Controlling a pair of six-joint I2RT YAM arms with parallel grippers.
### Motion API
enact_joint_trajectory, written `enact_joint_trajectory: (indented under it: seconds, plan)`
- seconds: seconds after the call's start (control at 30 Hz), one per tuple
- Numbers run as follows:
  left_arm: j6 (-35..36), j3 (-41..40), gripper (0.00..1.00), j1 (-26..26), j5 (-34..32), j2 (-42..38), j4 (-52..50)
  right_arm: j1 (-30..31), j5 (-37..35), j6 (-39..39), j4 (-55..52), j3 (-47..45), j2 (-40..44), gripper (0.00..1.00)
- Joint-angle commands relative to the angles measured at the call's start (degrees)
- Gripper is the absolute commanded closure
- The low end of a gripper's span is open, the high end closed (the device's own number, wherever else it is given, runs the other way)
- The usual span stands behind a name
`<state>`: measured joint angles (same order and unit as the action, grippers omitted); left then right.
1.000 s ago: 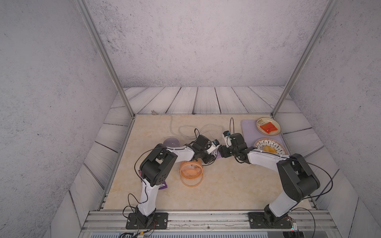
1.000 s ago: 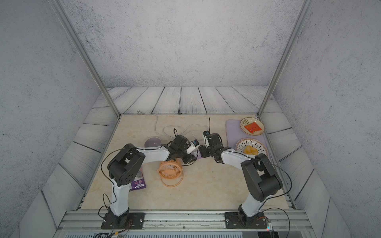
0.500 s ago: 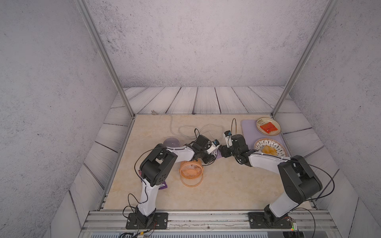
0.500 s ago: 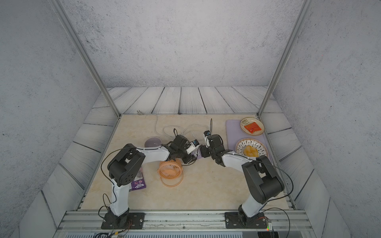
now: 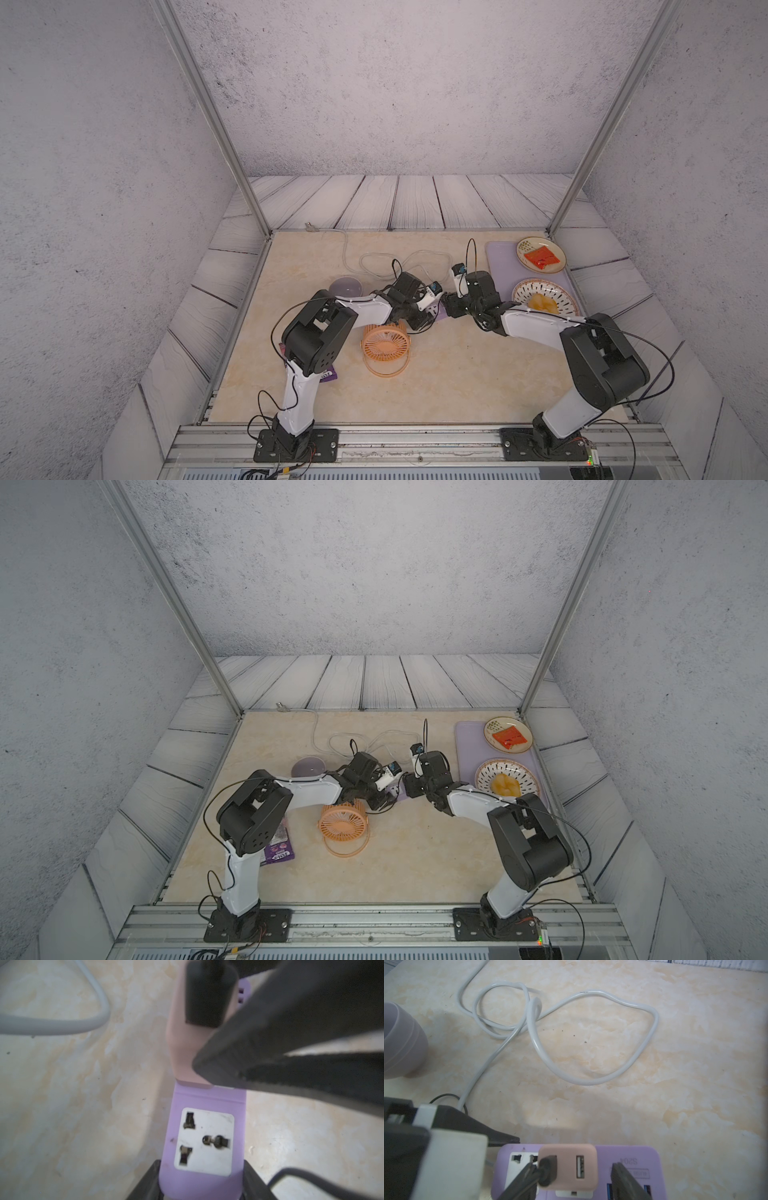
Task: Unplug the desk fan from the power strip
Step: Remove the plug from the socket.
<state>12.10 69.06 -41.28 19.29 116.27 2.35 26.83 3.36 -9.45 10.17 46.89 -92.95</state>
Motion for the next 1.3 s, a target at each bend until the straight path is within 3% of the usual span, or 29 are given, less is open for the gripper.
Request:
enact_joint_trajectory:
  seconds: [0.0, 0.33, 0.9, 1.27]
  plan:
    - [0.56, 0.14, 1.00, -0.38, 0.77, -1.30, -2.23, 0.29, 0.72, 0.74, 0.38, 1.25, -0.20, 0.40]
    - [0.58, 0.37, 1.00, -0.37, 0.91, -1.39, -2.22, 0.29, 1.27, 1.27, 0.62, 1.28, -0.50, 0.40]
    - [0.56, 0.05, 1.00, -0.36, 0.89, -1.39, -2.22, 0.30, 0.59, 1.80, 0.58, 1.23, -0.11, 0.55]
    - [0.34, 0.20, 1.00, -0.37, 1.01, -1.22, -2.20, 0.92, 0.44, 1.62, -0.05, 0.59, 0.08, 0.56]
